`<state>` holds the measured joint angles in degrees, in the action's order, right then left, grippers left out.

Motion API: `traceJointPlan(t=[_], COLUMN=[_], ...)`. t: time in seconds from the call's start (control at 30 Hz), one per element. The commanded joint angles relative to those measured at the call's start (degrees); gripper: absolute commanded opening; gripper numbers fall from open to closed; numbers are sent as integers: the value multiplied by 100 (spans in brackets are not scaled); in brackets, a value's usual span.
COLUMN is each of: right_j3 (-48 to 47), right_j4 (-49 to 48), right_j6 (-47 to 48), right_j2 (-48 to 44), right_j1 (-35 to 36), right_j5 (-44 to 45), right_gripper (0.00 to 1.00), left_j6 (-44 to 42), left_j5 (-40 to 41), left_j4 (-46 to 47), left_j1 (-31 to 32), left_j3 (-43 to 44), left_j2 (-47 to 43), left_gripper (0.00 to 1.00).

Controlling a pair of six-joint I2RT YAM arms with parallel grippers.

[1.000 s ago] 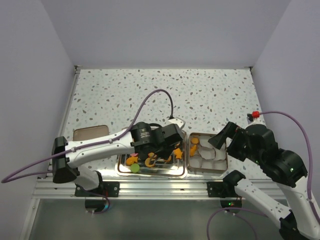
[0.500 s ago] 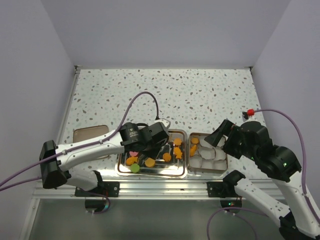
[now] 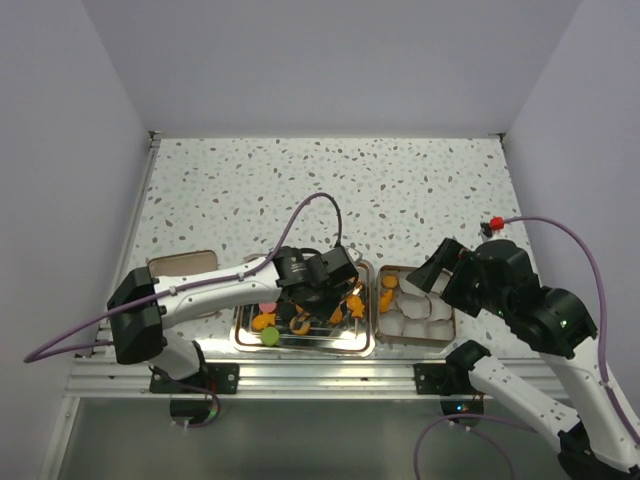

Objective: Pack the cookies

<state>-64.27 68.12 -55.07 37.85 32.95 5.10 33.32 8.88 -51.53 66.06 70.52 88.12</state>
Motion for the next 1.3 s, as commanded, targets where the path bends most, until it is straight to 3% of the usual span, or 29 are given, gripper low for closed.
traceJointPlan(t=[0.0, 0.27, 0.6, 0.93, 1.17, 1.27], right_j3=[-182, -130, -244, -517, -288, -288], right_j4=[-88, -237, -378, -167, -220, -272], right_j6=[14, 31, 181, 523, 603, 673], right_j2=[135, 258, 469, 549, 373, 338], right_j1=[10, 10, 1, 10, 10, 1], right_j5=[175, 140, 61, -18, -413, -493], right_gripper=[99, 99, 99, 99, 99, 99], left_j6=[-247, -423, -397, -212, 296, 552], left_j5=[-168, -194, 122, 430, 193, 158], left_j4=[380, 293, 170, -428, -1052, -1421], left_j1=[12, 12, 12, -23, -6, 82], left_j3=[287, 489, 497, 1165, 1745, 2070], left_j2=[47, 346, 417, 101, -233, -269], left_gripper=[52, 52, 38, 35, 19, 17])
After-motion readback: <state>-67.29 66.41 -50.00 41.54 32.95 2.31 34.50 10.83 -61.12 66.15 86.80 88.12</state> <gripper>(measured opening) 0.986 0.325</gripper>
